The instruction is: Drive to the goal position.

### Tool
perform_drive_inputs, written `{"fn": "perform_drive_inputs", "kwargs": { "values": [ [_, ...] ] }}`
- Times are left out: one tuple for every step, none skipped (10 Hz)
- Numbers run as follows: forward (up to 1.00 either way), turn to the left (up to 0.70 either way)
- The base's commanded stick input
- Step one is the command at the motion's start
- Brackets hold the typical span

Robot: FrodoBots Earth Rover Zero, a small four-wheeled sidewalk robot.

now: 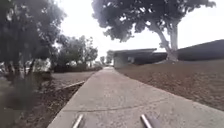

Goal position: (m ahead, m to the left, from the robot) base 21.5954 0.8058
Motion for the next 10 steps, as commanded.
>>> {"fn": "perform_drive_inputs", "kwargs": {
  "values": [
    [1.0, 0.15],
    [1.0, 0.34],
    [1.0, 0.18],
    [1.0, 0.03],
    [1.0, 0.0],
    [1.0, 0.0],
    [1.0, 0.0],
    [1.0, 0.0],
    [1.0, 0.0],
    [1.0, 0.0]
  ]
}}
